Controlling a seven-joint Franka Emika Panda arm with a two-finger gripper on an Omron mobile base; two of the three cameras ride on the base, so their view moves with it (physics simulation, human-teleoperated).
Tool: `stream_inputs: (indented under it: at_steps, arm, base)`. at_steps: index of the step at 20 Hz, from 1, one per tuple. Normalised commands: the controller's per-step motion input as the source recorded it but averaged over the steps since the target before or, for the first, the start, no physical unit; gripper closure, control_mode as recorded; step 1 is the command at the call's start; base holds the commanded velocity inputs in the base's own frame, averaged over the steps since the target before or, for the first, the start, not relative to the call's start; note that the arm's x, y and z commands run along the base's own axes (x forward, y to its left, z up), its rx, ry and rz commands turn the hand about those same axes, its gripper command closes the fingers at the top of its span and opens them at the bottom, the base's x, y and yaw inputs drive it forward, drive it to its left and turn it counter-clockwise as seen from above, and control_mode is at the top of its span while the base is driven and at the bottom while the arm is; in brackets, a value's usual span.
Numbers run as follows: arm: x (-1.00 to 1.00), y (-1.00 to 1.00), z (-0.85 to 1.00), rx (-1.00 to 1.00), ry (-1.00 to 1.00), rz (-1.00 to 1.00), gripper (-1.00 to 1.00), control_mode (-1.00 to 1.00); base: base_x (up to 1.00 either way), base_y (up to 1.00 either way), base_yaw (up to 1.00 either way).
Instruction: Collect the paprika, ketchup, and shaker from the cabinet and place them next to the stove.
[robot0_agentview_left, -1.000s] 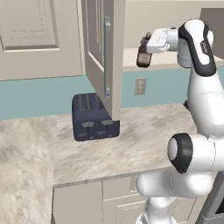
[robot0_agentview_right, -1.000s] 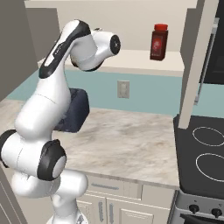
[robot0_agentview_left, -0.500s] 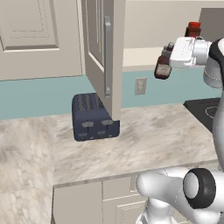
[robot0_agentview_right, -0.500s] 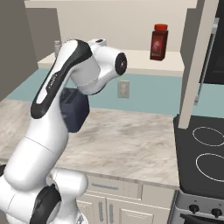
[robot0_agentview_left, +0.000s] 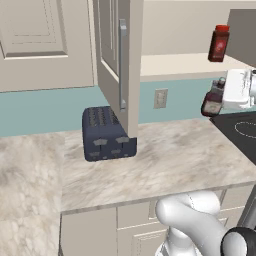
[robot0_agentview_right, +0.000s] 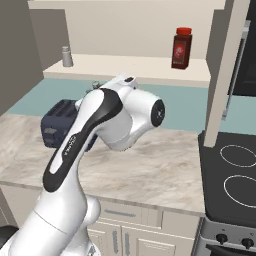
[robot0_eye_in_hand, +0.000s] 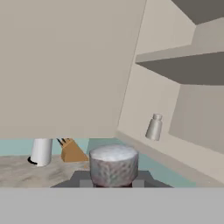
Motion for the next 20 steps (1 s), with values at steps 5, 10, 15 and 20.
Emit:
stream_inputs:
  at_steps: [5,10,15,20]
  arm:
    - [-0.1,-0.64,-0.81,-0.04,0.0,-0.04,1.0,-1.0]
    - [0.33,-0.27,-0.74,-0.06,0.0,-0.08,1.0,-1.0]
    - [0.73,-0.19,-0.61,-0.03,0.0,-0.06,1.0,-1.0]
    - [0.82,-0.43,-0.43,0.0,0.0,-0.02,1.0,-1.0]
  base:
    - [0.0,0.0,0.0]
    - [0.0,0.0,0.0]
    - [0.0,0.0,0.0]
    - [0.0,0.0,0.0]
